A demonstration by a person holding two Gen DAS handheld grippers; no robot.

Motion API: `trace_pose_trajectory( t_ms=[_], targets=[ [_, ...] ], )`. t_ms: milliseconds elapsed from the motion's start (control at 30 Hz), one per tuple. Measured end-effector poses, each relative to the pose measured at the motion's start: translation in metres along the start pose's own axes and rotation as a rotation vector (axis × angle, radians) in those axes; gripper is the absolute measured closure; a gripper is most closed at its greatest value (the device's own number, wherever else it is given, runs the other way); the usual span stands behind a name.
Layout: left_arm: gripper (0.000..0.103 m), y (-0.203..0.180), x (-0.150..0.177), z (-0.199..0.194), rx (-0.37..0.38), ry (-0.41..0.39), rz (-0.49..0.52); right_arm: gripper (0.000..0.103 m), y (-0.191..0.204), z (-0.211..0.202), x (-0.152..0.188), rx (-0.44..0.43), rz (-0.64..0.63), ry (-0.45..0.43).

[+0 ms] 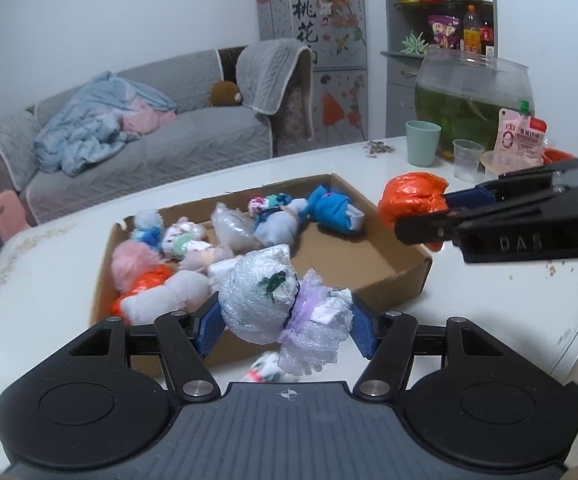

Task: Organize objects
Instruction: 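Carry both bundles over the tray and lower them in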

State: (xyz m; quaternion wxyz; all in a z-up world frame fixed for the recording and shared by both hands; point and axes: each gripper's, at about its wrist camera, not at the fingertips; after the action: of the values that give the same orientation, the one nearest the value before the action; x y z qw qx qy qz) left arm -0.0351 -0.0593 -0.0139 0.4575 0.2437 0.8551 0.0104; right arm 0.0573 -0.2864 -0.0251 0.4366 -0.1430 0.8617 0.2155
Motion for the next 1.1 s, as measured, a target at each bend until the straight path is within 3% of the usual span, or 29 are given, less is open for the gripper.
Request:
trace_pose_trajectory(
  t_ms=[500,767,1100],
  targets=[
    [0.034,-0.004,-0.016,0.037,0.075,0.064,-0.01,0.069,-0.011,0.007,-0.005,0.014,0.0,0.014],
    [0.034,0.006,-0.034,0.065,0.184,0.098,-0.004,0.068,-0.02,0.009,-0.012,0.033,-0.005,0.01],
    [0.034,0.017,-0.053,0.122,0.404,0.136,-0.097,0.068,-0.029,0.018,-0.035,0.051,-0.048,0.005]
  ],
)
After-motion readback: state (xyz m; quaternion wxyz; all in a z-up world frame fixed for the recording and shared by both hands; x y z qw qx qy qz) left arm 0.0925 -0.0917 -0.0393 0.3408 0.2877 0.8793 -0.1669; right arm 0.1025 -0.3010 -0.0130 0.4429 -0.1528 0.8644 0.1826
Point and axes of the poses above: each gripper's, at about its wrist camera, not at the fingertips, and z roughly the way its jaws point, y to its left, x to its underside, and after that the axes turned 12 degrees about z, right-handed
